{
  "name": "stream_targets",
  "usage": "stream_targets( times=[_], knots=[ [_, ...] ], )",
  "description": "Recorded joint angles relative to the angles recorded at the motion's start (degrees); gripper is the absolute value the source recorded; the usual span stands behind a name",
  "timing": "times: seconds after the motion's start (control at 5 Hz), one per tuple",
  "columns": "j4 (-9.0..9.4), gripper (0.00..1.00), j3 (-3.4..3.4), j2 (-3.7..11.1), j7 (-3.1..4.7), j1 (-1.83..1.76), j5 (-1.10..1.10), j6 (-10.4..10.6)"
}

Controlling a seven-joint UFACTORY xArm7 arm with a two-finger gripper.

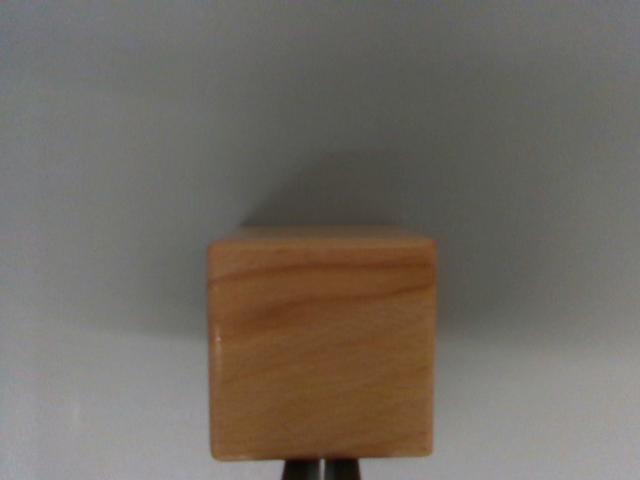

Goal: Push wooden cube

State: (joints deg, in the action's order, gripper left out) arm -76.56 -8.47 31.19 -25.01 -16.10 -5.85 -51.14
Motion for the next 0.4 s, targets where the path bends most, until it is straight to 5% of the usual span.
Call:
stream_targets(
  times=[0.2, 0.4],
  knots=[
    [0.00, 1.00, 0.00, 0.00, 0.00, 0.00, 0.00, 0.0],
    [-2.74, 1.00, 0.25, 1.64, 0.45, 0.08, -0.05, -1.1]
  ],
)
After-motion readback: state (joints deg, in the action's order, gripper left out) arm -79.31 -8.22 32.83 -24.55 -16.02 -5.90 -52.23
